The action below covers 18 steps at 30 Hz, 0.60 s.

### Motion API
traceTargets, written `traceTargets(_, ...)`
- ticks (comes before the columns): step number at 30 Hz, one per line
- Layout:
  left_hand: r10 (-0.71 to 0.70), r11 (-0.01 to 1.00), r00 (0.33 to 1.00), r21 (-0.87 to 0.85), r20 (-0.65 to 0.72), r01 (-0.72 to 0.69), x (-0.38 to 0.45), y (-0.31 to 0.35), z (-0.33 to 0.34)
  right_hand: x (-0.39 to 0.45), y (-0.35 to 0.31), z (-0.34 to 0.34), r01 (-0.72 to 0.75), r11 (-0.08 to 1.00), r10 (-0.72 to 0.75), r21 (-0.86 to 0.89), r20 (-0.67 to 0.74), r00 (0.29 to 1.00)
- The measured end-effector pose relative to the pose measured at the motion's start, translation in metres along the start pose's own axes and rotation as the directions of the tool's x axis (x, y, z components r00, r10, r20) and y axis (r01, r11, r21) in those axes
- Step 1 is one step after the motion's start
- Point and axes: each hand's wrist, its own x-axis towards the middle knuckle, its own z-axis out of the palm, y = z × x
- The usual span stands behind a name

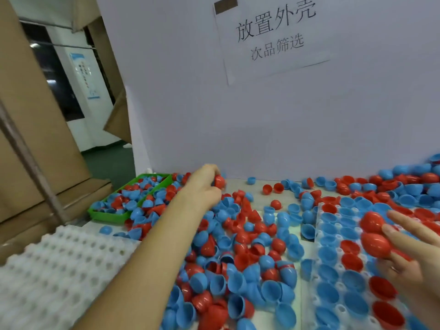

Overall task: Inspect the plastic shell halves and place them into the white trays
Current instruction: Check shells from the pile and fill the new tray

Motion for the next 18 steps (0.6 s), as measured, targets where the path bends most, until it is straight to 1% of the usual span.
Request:
traceTargets(1,0.023,0.999,0.999,0.028,-0.025,-0.022,0.015,0.009,-0.011,0.01,0.019,-0.027,-0.024,0.999,0.024,0.045,-0.003,1.0)
traceTargets(2,0.055,0.996,0.997,0.078,-0.046,-0.051,0.029,0.016,-0.025,0.023,0.038,-0.051,-0.068,0.995,0.065,0.074,0.037,0.997)
traceTargets(3,0.093,0.985,0.993,0.153,-0.078,-0.081,0.045,0.023,-0.041,0.041,0.052,-0.074,-0.113,0.993,0.11,0.036,0.092,0.99)
traceTargets(4,0.144,0.96,0.982,0.258,-0.122,-0.109,0.061,0.029,-0.059,0.061,0.064,-0.093,-0.129,0.991,0.131,-0.026,0.125,0.983)
traceTargets(5,0.215,0.908,0.961,0.397,-0.171,-0.133,0.077,0.037,-0.077,0.068,0.068,-0.102,-0.115,0.991,0.124,-0.065,0.162,0.979)
traceTargets(6,0.306,0.815,0.927,0.562,-0.216,-0.138,0.092,0.047,-0.096,0.065,0.066,-0.097,-0.111,0.991,0.121,-0.069,0.17,0.978)
traceTargets(7,0.404,0.676,0.882,0.729,-0.242,-0.11,0.106,0.059,-0.115,0.051,0.058,-0.082,-0.126,0.991,0.132,-0.041,0.182,0.974)
traceTargets(8,0.482,0.514,0.84,0.857,-0.248,-0.042,0.117,0.074,-0.134,0.028,0.042,-0.052,-0.14,0.99,0.134,0.016,0.189,0.973)
traceTargets(9,0.535,0.366,0.813,0.93,-0.23,0.023,0.127,0.087,-0.15,0.008,0.025,-0.025,-0.081,0.997,0.081,-0.007,0.161,0.984)
traceTargets(10,0.564,0.239,0.802,0.968,-0.197,0.069,0.134,0.098,-0.165,-0.002,0.013,-0.008,-0.02,1.0,0.021,-0.015,0.121,0.992)
traceTargets(11,0.571,0.133,0.804,0.985,-0.165,0.108,0.142,0.105,-0.177,-0.005,0.002,0.009,0.009,1.0,-0.008,-0.015,0.098,0.995)
traceTargets(12,0.559,0.046,0.815,0.987,-0.154,0.155,0.149,0.108,-0.186,-0.008,-0.006,0.025,-0.025,0.999,0.027,-0.029,0.087,0.996)
traceTargets(13,0.538,-0.018,0.827,0.979,-0.163,0.204,0.153,0.107,-0.193,-0.009,-0.012,0.034,-0.053,0.997,0.058,-0.054,0.086,0.995)
traceTargets(15,0.52,-0.095,0.832,0.954,-0.196,0.284,0.155,0.097,-0.191,-0.012,-0.017,0.041,-0.071,0.997,0.073,-0.028,0.068,0.995)
traceTargets(16,0.525,-0.12,0.831,0.951,-0.181,0.284,0.152,0.09,-0.183,-0.013,-0.019,0.042,-0.087,0.996,0.089,-0.032,0.055,0.994)
traceTargets(18,0.539,-0.17,0.84,0.967,-0.071,0.191,0.137,0.072,-0.153,-0.015,-0.022,0.044,-0.093,0.994,0.094,-0.058,0.015,0.995)
